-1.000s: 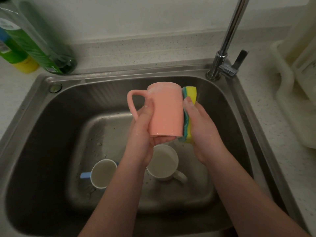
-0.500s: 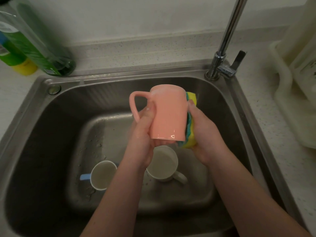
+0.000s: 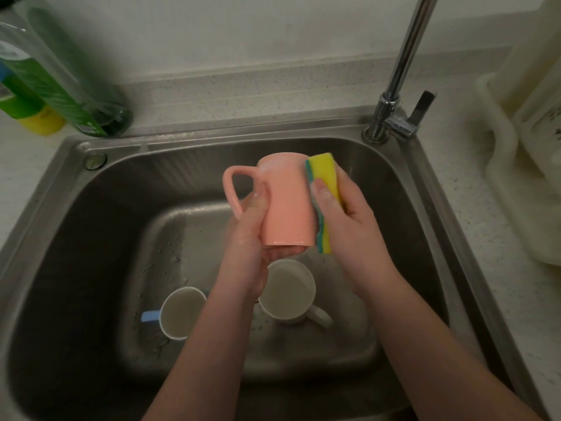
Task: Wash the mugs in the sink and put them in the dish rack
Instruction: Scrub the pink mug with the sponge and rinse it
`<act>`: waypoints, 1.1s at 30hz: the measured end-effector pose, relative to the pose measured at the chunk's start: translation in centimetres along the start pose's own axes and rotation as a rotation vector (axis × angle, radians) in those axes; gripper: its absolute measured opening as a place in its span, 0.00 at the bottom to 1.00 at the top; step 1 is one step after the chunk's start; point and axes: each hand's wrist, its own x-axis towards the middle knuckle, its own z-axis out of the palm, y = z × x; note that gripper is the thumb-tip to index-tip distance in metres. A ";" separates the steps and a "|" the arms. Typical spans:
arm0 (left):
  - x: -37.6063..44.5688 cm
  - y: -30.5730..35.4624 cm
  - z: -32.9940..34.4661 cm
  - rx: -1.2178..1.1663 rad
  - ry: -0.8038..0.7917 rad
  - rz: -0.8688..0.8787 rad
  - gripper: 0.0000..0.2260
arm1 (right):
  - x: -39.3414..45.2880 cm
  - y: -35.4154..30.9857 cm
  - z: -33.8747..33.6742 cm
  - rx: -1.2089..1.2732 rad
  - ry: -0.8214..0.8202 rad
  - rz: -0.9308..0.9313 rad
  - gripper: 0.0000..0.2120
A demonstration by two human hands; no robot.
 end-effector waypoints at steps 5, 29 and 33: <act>-0.6 0.2 0.1 -0.037 -0.093 0.005 0.25 | 0.6 -0.1 -0.7 0.458 -0.124 0.426 0.19; 0.1 0.8 0.5 -0.077 0.111 -0.141 0.19 | 0.0 -0.2 0.1 0.147 -0.036 0.094 0.11; 0.0 0.7 0.4 -0.055 0.093 -0.118 0.20 | 0.5 0.2 -0.3 0.278 -0.060 0.314 0.13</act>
